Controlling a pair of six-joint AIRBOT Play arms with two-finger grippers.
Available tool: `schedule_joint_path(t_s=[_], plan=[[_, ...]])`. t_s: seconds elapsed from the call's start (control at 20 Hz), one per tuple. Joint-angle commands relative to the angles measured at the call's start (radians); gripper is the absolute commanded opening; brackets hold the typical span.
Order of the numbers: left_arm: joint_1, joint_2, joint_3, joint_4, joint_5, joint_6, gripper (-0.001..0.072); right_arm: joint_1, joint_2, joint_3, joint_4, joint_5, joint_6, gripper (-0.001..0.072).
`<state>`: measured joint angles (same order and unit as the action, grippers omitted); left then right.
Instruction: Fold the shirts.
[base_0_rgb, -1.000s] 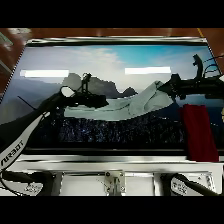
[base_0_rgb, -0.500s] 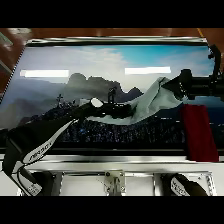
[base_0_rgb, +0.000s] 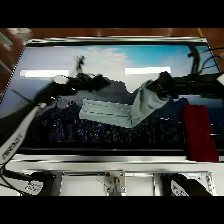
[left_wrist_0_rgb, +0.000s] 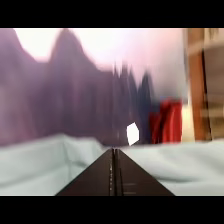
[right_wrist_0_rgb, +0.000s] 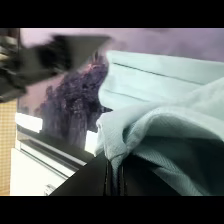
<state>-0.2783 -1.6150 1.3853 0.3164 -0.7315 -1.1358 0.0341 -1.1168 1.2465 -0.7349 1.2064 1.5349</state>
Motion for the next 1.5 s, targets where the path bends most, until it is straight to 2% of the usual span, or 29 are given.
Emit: schedule_joint_path(t_s=[0.0, 0.2, 0.35, 0.5, 0.55, 0.6, 0.65, 0.75, 0.8, 0.95, 1.05, 1.1, 1.2, 1.25, 1.3, 1.35, 1.45], plan=[[0.253, 0.204, 0.002, 0.025, -0.038, 0.028, 0.0035, 0.231, -0.102, 0.001, 0.035, -0.274, 0.007, 0.0055], [0.465, 0.391, 0.002, 0.024, -0.181, 0.028, 0.0035, 0.460, -0.324, 0.001, 0.176, -0.491, -0.010, 0.0055], [0.561, 0.480, 0.002, 0.025, -0.288, 0.029, 0.0035, 0.542, -0.471, 0.001, 0.344, -0.575, -0.064, 0.0055], [0.586, 0.520, 0.002, 0.025, -0.380, 0.042, 0.0035, 0.577, -0.582, 0.001, 0.534, -0.613, -0.120, 0.0072], [0.582, 0.522, 0.002, 0.025, -0.402, 0.056, 0.0035, 0.584, -0.608, 0.001, 0.609, -0.611, -0.149, 0.0208], [0.577, 0.520, 0.001, 0.026, -0.419, 0.055, 0.0035, 0.584, -0.622, 0.001, 0.672, -0.609, -0.185, 0.0429], [0.573, 0.519, -0.003, 0.026, -0.422, 0.055, 0.0035, 0.583, -0.626, 0.001, 0.725, -0.605, -0.241, 0.0534], [0.571, 0.518, -0.020, 0.027, -0.422, 0.067, 0.0035, 0.549, -0.605, 0.001, 0.791, -0.584, -0.341, 0.0534], [0.571, 0.518, -0.029, 0.027, -0.422, 0.069, 0.0035, 0.519, -0.585, 0.001, 0.779, -0.564, -0.357, 0.0533], [0.571, 0.518, -0.055, 0.028, -0.422, 0.071, 0.0035, 0.364, -0.508, 0.001, 0.662, -0.435, -0.358, 0.0532], [0.571, 0.518, -0.068, 0.028, -0.423, 0.076, 0.0035, 0.232, -0.446, 0.001, 0.486, -0.328, -0.276, 0.0532], [0.571, 0.518, -0.074, 0.028, -0.426, 0.077, 0.0035, 0.168, -0.415, 0.001, 0.355, -0.269, -0.194, 0.0532], [0.571, 0.518, -0.087, 0.028, -0.426, 0.077, 0.0035, 0.055, -0.364, 0.001, -0.006, -0.099, 0.022, 0.0537], [0.571, 0.518, -0.094, 0.028, -0.426, 0.077, 0.0035, 0.021, -0.355, 0.000, -0.193, 0.018, 0.098, 0.0658], [0.571, 0.518, -0.100, 0.028, -0.426, 0.077, 0.0035, 0.011, -0.357, -0.005, -0.330, 0.114, 0.134, 0.0675], [0.571, 0.518, -0.105, 0.028, -0.426, 0.077, 0.0035, 0.012, -0.357, -0.027, -0.415, 0.160, 0.135, 0.0674], [0.571, 0.518, -0.111, 0.028, -0.428, 0.077, 0.0035, 0.031, -0.361, -0.103, -0.405, 0.098, 0.125, 0.0675]])
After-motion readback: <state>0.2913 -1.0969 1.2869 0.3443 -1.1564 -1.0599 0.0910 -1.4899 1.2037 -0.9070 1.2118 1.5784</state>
